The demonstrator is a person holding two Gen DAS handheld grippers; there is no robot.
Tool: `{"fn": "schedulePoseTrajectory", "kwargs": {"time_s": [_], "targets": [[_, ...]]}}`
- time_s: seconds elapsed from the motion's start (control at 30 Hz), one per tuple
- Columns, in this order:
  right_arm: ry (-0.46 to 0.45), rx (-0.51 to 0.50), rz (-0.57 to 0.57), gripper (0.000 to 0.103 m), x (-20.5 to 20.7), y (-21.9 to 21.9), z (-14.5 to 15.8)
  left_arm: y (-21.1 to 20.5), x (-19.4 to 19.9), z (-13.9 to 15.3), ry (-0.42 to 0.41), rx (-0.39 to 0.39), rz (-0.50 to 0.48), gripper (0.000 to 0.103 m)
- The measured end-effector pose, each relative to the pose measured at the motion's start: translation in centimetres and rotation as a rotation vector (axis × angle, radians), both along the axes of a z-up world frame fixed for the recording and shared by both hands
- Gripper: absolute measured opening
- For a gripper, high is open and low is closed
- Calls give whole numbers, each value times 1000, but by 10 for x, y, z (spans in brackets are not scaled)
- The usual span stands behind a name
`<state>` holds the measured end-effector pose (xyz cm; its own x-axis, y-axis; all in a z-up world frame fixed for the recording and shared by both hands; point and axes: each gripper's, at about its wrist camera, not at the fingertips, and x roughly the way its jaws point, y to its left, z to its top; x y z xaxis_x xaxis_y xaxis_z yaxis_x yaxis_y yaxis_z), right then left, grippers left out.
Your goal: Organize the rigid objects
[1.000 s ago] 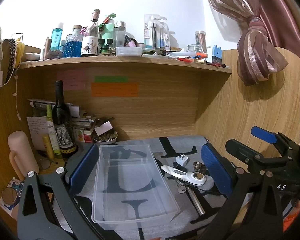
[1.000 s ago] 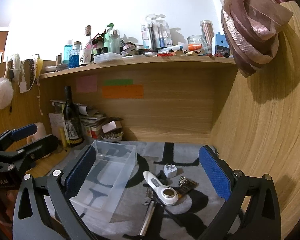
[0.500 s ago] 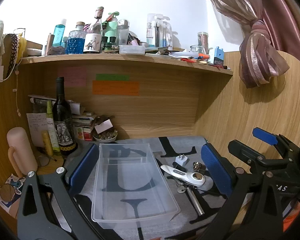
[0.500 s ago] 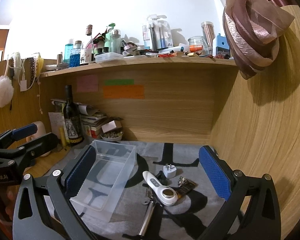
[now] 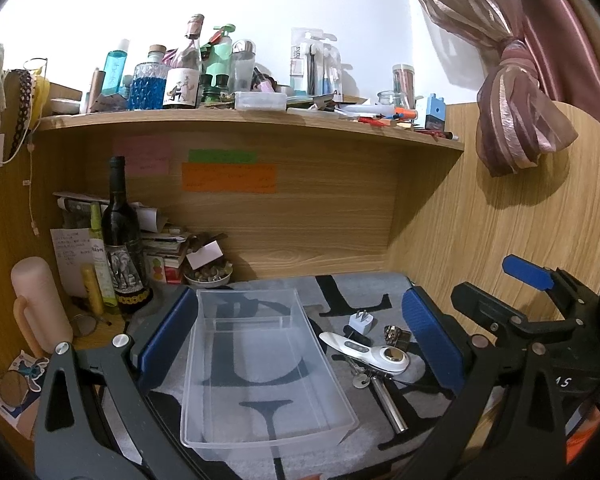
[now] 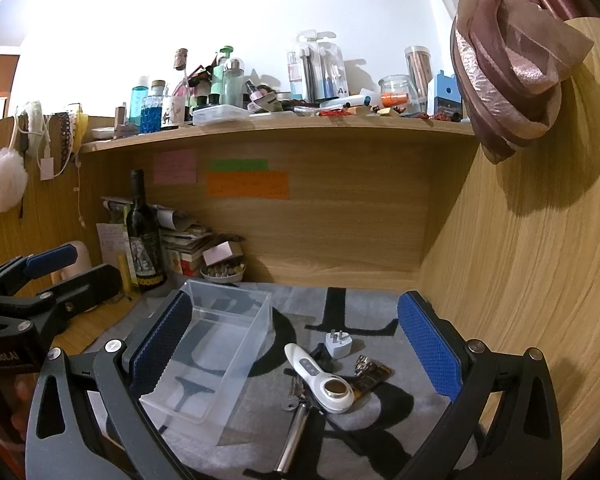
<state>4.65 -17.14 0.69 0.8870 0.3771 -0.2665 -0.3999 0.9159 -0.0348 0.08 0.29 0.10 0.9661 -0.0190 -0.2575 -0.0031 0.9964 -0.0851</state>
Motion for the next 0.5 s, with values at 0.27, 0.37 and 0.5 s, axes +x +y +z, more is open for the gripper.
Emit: {"fn": "schedulePoseTrajectory", "kwargs": {"time_s": [0.27, 0.37, 0.5], "targets": [[-3, -3, 7, 103, 1, 1, 1, 0, 1, 1, -2, 0, -1, 103], [-6, -3, 6, 103, 0, 2, 1, 1, 2, 1, -4, 3, -5, 103], [-5, -6, 5, 103, 1, 2, 1, 1, 2, 0, -3, 10, -7, 103]]}}
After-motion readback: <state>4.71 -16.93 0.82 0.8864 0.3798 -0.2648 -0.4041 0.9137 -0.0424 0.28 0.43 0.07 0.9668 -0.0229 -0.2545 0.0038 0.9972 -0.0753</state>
